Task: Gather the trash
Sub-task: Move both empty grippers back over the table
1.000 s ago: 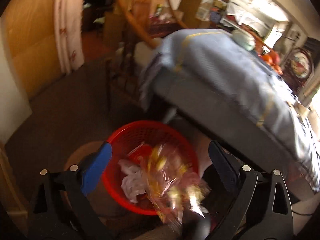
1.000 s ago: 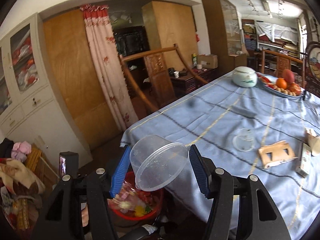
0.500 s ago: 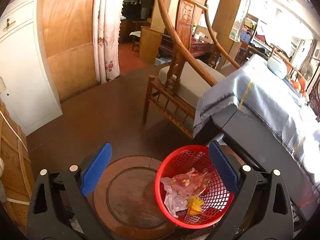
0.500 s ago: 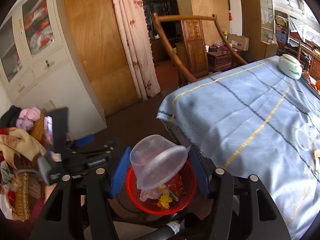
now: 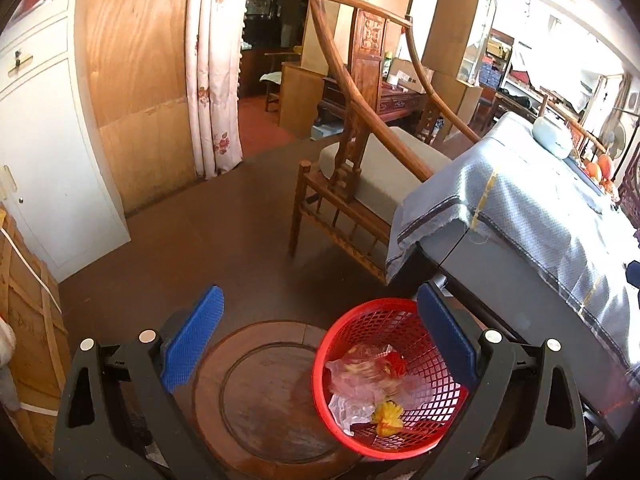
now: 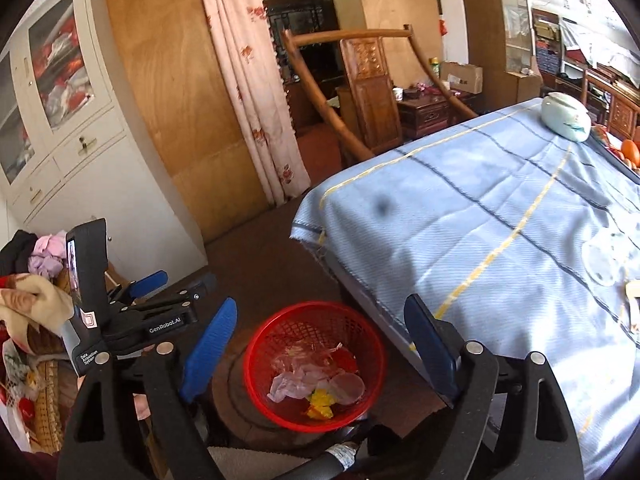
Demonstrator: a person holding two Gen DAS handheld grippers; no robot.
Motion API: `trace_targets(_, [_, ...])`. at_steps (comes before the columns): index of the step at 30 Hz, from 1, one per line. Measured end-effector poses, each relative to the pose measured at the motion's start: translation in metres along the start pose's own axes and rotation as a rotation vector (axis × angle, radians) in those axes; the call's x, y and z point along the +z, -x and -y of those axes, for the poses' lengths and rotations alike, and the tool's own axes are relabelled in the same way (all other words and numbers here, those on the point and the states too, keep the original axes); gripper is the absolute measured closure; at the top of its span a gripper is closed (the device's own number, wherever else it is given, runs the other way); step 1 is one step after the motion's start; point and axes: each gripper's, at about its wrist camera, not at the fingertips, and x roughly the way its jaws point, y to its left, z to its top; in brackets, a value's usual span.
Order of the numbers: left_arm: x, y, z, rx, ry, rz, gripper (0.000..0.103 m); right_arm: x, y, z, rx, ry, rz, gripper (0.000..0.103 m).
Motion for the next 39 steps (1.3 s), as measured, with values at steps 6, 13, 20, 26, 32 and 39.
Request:
trace_targets(6, [0.004,0.01,0.014,-0.014,-0.029,0.027,0.009,-0.005,0.027,0.01,-0.019,-0.01,0.053,0.015])
trace_targets(13, [0.005,0.026,0.04,-0.032,-0.089,0.063,0.009,-0.006,0.065,0.03,-0.059,-0.046,0.137,0.011])
trace_targets(20, [0.006,0.046,0.076,-0.067,-0.155,0.108,0.007,-0.013,0.116,0.055,-0.111,-0.088,0.244,0.006])
trace_targets(26, [0.001,0.071,0.116,-0.1,-0.237,0.162,0.007,-0.029,0.17,0.078,-0.184,-0.124,0.348,0.006])
trace_targets(32, [-0.01,0.094,0.161,-0.147,-0.33,0.197,0.007,-0.053,0.229,0.111,-0.27,-0.188,0.449,0.006])
trace_targets(39, [-0.026,0.107,0.208,-0.179,-0.424,0.2,0.007,-0.09,0.288,0.155,-0.358,-0.289,0.543,0.006])
